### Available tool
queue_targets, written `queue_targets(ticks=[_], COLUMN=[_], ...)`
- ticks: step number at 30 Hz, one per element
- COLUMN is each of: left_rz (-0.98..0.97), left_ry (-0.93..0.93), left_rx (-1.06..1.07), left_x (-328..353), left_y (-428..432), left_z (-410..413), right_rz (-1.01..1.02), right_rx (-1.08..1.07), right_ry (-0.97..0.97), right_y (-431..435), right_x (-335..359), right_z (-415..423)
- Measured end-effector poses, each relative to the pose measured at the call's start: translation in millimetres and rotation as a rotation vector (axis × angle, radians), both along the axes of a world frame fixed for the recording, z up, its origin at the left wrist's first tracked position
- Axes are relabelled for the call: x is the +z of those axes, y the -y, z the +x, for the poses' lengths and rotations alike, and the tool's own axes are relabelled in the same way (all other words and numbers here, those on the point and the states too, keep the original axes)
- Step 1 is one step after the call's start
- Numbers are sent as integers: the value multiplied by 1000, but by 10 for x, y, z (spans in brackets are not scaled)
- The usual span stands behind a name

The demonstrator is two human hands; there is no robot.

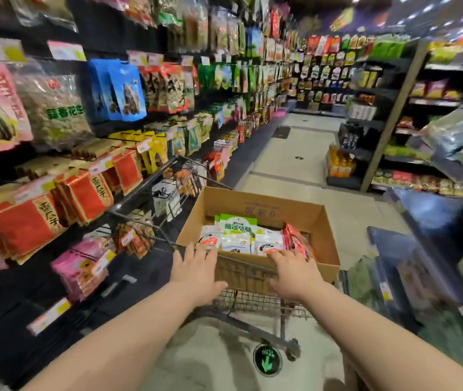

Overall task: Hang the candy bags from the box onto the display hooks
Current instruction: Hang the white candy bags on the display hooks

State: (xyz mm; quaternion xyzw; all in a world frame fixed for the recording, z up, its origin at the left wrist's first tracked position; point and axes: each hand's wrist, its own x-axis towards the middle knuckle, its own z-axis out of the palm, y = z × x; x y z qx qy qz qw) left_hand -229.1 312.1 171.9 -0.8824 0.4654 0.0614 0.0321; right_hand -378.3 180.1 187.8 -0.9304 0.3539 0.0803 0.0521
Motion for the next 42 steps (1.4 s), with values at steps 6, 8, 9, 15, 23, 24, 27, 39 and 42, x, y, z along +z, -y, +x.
queue_targets(ticks=[6,8,9,15,23,24,27,39,42], left_rz=[39,70,90,97,232,240,259,104,8], left_ry=[-37,-53,-58,-104,-216,-243,-355,-818,-857], left_rx=[-71,-73,-79,-81,60,78,141,758,899], left_x=[-36,-122,-174,-462,-984,-1072,-1346,-2328,-2444], left_y=[870,1107,1218,1828,2534,2647,2953,3285,3304], left_z=[665,801,850,1176,1581,1624,1685,1783,1781], right_rz=[41,67,77,143,327,357,450,736,725], right_rx=[-160,-192,-201,-219,-104,-97,-135,-643,-623], right_ry=[-27,-44,-60,-54,-159,-163,-173,-34,13], right_y=[881,1102,1214,1932,2801,2890,3127,3311,3339], right_x=[-66,-136,-182,-497,-1318,-1414,-1694,-2577,-2646], right_z=[305,361,388,711,1349,1412,1578,1908,1901])
